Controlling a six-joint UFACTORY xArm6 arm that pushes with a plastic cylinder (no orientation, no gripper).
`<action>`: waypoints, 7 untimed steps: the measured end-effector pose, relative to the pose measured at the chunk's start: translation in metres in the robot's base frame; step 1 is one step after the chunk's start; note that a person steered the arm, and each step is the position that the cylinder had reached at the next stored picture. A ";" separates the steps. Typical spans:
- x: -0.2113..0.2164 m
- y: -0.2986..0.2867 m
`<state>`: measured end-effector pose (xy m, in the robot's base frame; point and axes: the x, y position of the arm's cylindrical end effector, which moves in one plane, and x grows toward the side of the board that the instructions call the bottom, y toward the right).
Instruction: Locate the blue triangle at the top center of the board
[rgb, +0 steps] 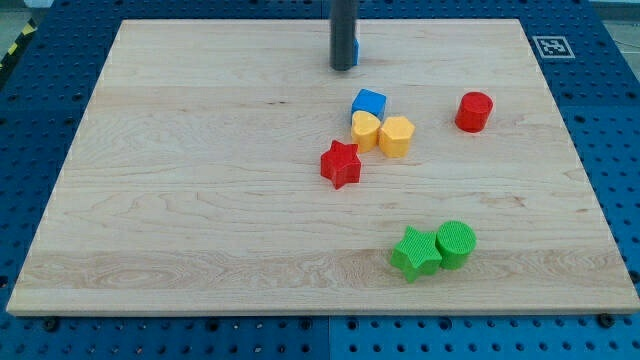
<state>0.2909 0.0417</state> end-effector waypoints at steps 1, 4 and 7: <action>0.007 0.049; -0.018 0.033; -0.018 -0.010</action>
